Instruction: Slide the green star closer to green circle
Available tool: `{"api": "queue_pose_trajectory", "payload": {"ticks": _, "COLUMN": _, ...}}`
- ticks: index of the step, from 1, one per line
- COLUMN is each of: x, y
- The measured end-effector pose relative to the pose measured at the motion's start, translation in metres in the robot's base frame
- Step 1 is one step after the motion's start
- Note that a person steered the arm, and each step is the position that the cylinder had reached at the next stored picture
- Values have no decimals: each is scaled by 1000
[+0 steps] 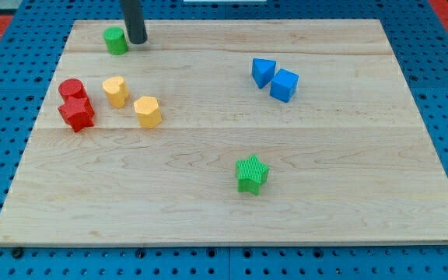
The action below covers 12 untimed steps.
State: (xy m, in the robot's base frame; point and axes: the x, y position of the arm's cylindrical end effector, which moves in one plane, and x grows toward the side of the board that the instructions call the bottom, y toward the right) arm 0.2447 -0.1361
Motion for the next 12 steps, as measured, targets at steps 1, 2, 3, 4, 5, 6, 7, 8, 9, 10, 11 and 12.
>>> {"api": "queue_pose_trajectory", "payload": {"ticks": 1, "x": 0, "y": 40}}
{"api": "queue_pose_trajectory", "payload": {"ticks": 2, "x": 10, "y": 77}}
{"api": "queue_pose_trajectory", "payload": {"ticks": 3, "x": 35, "y": 86}}
{"api": "queue_pose_trajectory", "payload": {"ticks": 4, "x": 71, "y": 102}}
{"api": "queue_pose_trajectory", "payload": {"ticks": 5, "x": 95, "y": 129}}
{"api": "queue_pose_trajectory", "payload": {"ticks": 6, "x": 124, "y": 134}}
{"api": "queue_pose_trajectory", "payload": {"ticks": 7, "x": 173, "y": 186}}
{"api": "queue_pose_trajectory", "payload": {"ticks": 8, "x": 250, "y": 220}}
{"api": "queue_pose_trajectory", "payload": {"ticks": 9, "x": 315, "y": 215}}
{"api": "queue_pose_trajectory", "payload": {"ticks": 10, "x": 288, "y": 150}}
{"api": "queue_pose_trajectory", "payload": {"ticks": 11, "x": 241, "y": 149}}
{"api": "queue_pose_trajectory", "payload": {"ticks": 12, "x": 234, "y": 115}}
